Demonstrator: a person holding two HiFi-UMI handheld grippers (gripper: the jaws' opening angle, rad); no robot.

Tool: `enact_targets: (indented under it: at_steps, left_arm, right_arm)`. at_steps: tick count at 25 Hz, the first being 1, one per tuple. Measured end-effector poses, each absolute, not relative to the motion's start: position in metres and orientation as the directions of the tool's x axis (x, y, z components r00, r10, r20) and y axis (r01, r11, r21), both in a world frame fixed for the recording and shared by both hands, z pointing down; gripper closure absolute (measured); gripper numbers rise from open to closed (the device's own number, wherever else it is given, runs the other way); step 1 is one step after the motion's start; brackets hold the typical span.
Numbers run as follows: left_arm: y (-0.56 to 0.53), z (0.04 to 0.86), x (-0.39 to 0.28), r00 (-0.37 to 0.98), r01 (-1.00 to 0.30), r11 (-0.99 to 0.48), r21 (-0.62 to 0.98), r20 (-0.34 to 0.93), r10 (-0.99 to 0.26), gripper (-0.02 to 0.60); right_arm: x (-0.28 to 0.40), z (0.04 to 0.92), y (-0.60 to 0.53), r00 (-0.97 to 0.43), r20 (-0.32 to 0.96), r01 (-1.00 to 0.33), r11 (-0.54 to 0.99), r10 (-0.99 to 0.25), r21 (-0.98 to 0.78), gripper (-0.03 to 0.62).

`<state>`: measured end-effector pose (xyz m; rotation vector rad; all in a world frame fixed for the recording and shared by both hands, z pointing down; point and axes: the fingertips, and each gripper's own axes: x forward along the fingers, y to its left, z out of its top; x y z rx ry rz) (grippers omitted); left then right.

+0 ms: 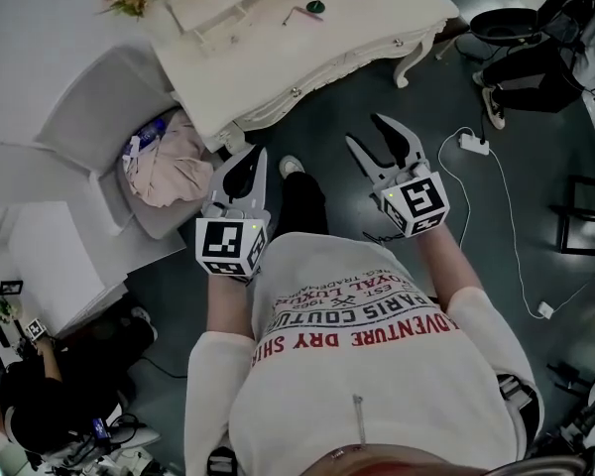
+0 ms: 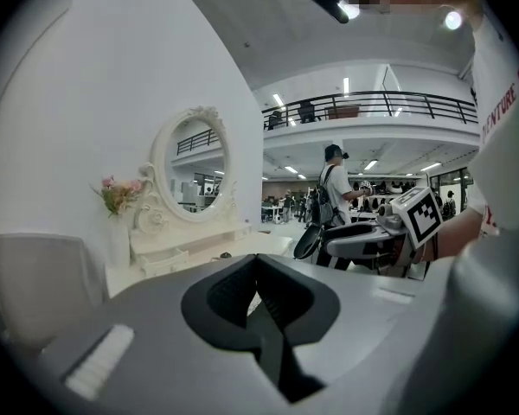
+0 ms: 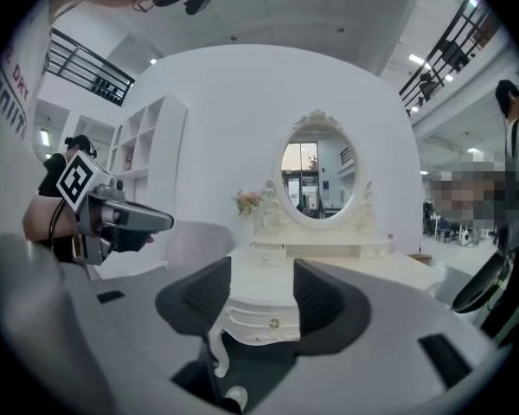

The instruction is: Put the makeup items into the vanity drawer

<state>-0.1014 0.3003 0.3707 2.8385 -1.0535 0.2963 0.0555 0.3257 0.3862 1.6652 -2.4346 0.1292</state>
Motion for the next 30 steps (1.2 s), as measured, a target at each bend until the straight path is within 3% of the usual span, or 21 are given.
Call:
enact_targets:
  at_steps: [18, 30]
  left_arm:
    - [0.0, 0.366, -0.087, 0.719, -0.689, -0.722, 0.067, 0.194, -0.668, 0.571]
    - [-0.064, 0.403, -0.074, 0.646, -0.756, -0.646, 0.106, 0.278, -0.711, 0.571]
  right_arm:
    - [0.085, 0.407, 0.028, -0.336, 0.376, -0.917, 0.391, -0.863, 0.077, 0.399]
    - [0.107, 0.493, -0.068, -0.421, 0.58, -0.863, 0.505, -0.697, -0.018, 0.399]
